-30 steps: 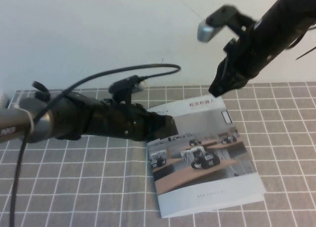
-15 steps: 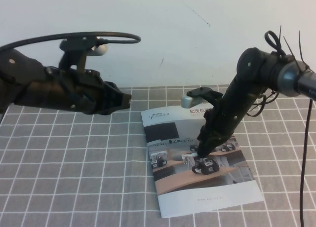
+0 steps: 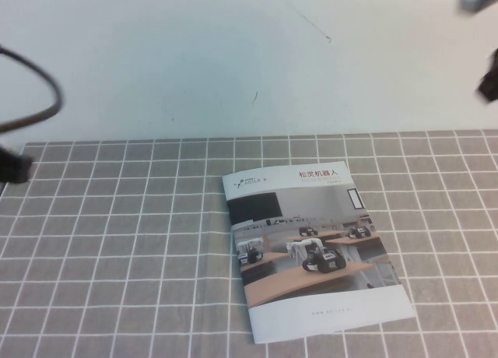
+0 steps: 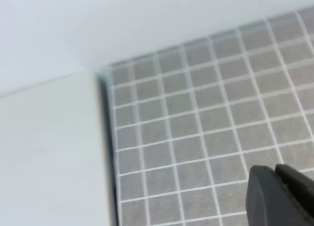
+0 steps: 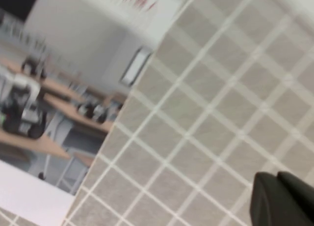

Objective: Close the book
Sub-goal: 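Close the open booklet and leave it lying on the table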

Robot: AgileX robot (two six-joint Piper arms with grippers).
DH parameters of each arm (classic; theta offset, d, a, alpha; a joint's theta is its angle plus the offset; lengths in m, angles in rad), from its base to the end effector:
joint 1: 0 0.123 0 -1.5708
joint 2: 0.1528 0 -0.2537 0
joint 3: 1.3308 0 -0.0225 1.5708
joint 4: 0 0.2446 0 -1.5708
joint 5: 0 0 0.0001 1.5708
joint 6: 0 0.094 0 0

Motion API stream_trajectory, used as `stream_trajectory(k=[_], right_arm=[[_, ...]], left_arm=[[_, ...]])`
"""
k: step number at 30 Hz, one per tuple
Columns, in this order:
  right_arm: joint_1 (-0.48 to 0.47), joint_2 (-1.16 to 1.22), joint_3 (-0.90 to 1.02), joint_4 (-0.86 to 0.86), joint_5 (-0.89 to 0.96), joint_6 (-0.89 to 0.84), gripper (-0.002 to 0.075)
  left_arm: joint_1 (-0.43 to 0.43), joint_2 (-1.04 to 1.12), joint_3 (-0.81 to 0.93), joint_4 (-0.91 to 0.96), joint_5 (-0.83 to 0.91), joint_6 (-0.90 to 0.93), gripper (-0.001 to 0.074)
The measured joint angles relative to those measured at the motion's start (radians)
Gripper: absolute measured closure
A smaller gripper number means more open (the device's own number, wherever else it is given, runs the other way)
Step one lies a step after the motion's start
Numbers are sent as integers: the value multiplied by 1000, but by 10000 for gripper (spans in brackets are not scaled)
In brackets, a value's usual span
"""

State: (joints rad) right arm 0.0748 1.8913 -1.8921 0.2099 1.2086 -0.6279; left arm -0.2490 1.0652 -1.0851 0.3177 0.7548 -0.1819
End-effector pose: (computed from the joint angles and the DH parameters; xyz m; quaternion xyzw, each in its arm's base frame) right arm 0.3955 0.0480 0.3100 -0.3202 0.9151 0.0392 0.2419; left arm 0.2256 -0.0366 0.3560 0.0845 0.8818 0.0509 0.4613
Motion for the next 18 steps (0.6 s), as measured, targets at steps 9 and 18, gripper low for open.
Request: stream_trajectory(k=[9,18], right_arm=[[-149,-413,158,172,-16,-97,729],[-149,-886,669,107,-253,-127,729]], left_arm=[[0,-412,366,59,-226,-92,738],[0,-679,703,66,-470,-94,738]])
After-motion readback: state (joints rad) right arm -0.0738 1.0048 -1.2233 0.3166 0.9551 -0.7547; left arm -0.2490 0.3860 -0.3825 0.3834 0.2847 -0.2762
